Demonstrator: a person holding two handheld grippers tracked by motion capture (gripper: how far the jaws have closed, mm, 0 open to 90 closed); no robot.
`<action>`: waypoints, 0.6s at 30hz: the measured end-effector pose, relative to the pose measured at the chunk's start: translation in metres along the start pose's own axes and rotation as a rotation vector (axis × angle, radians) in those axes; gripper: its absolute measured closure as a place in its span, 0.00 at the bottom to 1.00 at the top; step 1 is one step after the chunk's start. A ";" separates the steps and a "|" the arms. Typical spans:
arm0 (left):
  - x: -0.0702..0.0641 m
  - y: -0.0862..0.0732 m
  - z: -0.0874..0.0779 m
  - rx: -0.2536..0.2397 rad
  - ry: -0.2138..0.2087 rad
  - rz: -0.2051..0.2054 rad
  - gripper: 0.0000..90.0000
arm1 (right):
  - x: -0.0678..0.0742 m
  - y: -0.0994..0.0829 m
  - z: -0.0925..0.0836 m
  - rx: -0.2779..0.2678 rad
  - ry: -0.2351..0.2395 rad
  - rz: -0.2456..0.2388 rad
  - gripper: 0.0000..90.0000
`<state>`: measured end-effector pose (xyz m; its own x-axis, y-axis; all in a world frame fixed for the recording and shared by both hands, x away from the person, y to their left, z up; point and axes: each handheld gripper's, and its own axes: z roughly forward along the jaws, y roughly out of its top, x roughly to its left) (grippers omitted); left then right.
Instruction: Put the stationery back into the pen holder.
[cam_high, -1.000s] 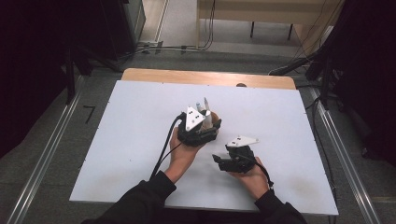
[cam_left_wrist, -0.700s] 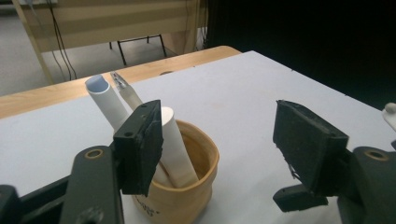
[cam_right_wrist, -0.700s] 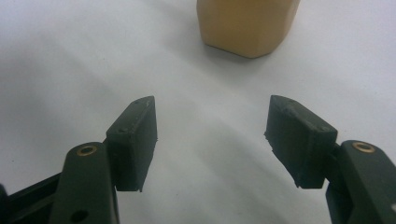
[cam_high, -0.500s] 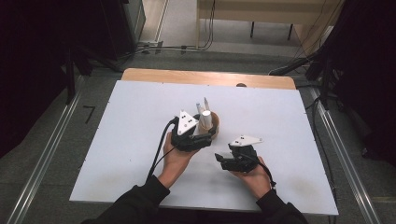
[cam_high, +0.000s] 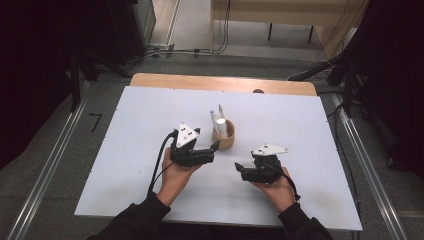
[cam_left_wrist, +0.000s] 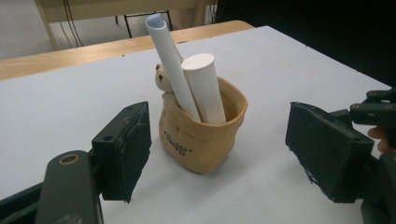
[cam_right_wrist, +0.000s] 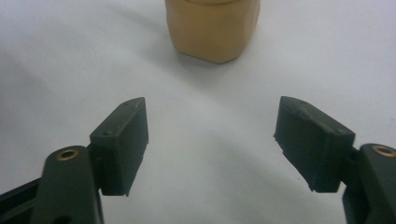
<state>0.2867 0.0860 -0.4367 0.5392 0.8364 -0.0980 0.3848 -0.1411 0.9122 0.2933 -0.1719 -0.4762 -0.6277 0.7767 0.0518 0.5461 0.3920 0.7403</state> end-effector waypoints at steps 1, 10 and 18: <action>0.001 -0.001 -0.001 0.004 0.001 0.002 0.23 | -0.001 0.000 -0.001 -0.004 -0.002 -0.001 0.25; 0.012 -0.013 -0.015 0.030 0.023 -0.012 0.21 | -0.009 -0.003 -0.011 -0.027 -0.033 0.004 0.19; 0.023 -0.026 -0.023 0.067 0.041 -0.028 0.19 | -0.017 -0.008 -0.021 -0.035 -0.046 0.025 0.19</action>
<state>0.2719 0.1211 -0.4535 0.4970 0.8613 -0.1059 0.4495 -0.1511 0.8804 0.2880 -0.1979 -0.4690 -0.5878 0.8080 0.0400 0.5408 0.3556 0.7623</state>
